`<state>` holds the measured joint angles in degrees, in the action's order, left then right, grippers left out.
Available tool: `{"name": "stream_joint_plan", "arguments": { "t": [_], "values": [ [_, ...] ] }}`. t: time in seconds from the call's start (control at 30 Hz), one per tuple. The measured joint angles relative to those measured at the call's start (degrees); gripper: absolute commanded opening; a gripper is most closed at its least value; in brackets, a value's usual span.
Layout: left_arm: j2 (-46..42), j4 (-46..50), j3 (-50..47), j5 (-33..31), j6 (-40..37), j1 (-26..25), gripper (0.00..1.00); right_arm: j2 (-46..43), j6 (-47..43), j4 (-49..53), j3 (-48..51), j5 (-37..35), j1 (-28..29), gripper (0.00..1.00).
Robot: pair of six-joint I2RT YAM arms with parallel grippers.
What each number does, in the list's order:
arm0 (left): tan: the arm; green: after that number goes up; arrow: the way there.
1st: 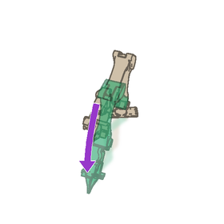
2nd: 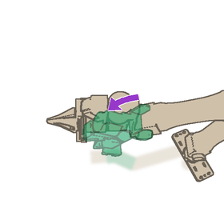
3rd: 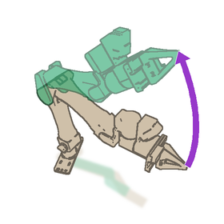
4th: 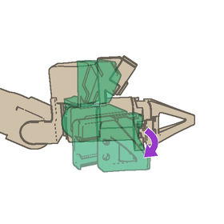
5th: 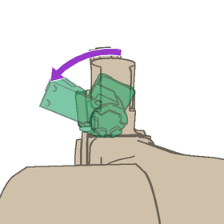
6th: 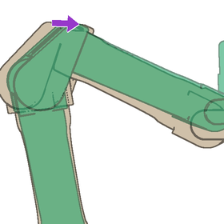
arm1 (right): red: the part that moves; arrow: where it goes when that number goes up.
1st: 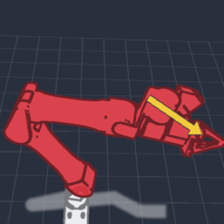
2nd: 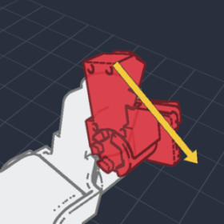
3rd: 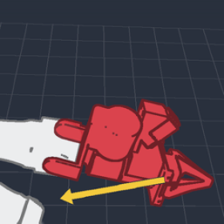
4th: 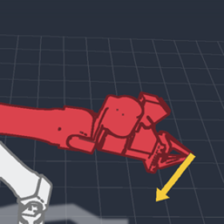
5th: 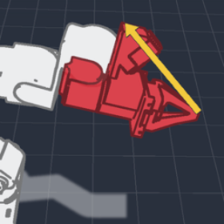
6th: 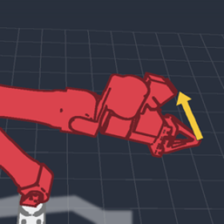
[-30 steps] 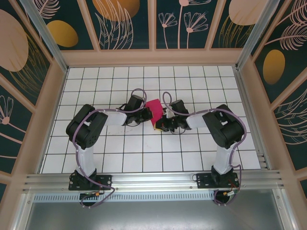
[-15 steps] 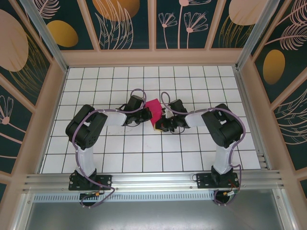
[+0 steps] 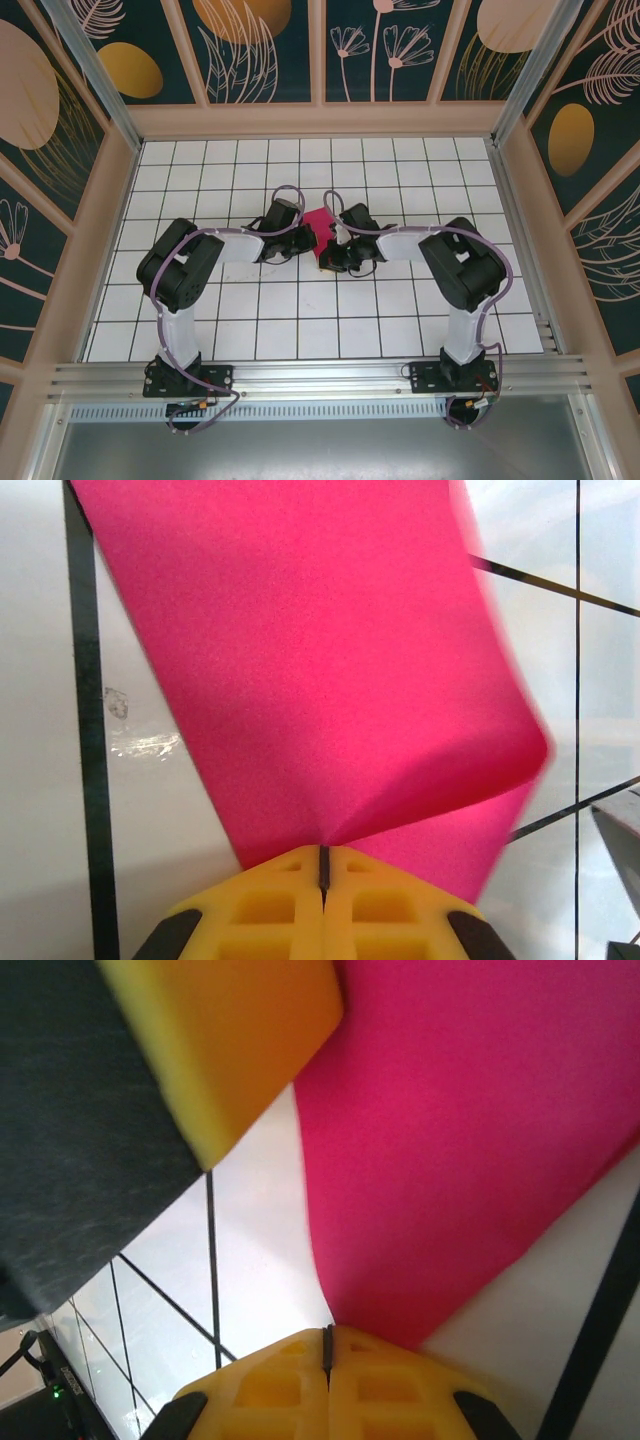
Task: Fold a paper plane with a square sheet of paper (pick it up from the middle)
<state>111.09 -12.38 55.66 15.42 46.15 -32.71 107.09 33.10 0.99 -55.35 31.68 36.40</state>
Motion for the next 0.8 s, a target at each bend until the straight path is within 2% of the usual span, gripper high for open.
{"name": "stream_joint_plan", "arguments": {
  "t": [0.23,0.37,0.8],
  "values": [
    [0.0,0.6,0.3,-0.3,-0.5,0.0,0.0,-5.8,0.2,-2.1,-0.4,-2.6,-2.3,0.0],
    [0.0,0.8,0.4,-0.3,-1.4,0.0,0.0,-4.1,0.3,-2.6,-0.8,-3.7,-4.1,0.0],
    [0.0,3.8,2.2,-1.1,-4.4,0.0,0.0,1.8,0.9,-3.2,-1.4,-3.5,-4.2,0.0]
  ]
}}
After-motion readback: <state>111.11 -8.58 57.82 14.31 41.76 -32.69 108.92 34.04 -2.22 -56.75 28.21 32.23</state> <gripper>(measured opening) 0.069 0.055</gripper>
